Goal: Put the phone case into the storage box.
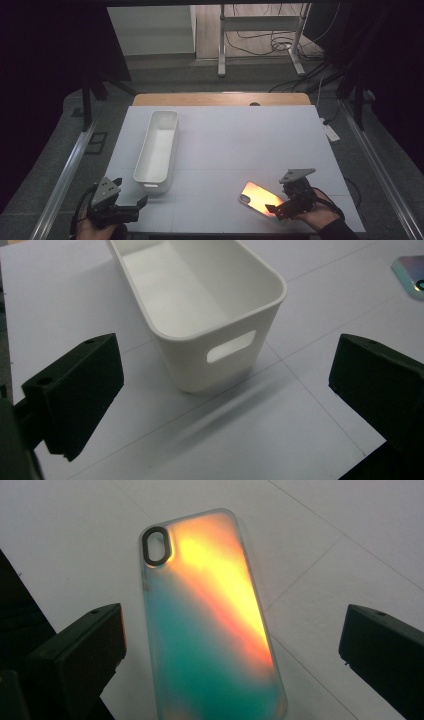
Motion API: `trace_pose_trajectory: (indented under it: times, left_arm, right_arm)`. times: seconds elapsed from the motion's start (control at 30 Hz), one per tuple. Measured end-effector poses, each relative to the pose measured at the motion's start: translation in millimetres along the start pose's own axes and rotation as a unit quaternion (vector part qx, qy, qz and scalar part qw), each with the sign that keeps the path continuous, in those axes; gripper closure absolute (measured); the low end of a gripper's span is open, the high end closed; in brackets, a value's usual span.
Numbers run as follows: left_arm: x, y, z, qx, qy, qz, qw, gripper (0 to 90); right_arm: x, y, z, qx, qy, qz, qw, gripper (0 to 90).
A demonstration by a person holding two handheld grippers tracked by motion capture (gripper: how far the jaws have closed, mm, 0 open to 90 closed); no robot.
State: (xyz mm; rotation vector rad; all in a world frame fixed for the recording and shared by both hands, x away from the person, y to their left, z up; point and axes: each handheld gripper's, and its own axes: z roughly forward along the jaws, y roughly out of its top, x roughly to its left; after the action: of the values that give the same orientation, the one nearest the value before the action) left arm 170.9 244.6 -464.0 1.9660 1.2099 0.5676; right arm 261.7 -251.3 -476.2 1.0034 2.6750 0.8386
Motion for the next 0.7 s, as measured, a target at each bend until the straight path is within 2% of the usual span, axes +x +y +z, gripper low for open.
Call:
trace_pose_trajectory:
  times: [0.33, 0.7]
  left_arm:
    - [0.1, -0.1, -0.2, 0.000, 0.000, 0.000, 1.0000, 1.7]
    - [0.0, -0.3, -0.4, -0.001, -0.001, 0.000, 1.0000, 1.7]
  right_arm:
    - [8.0, 6.2, 11.3, 0.008, 0.005, -0.014, 0.9999, 0.0]
    - [9.2, 2.8, 23.5, 0.021, 0.004, -0.019, 0.9996, 0.0]
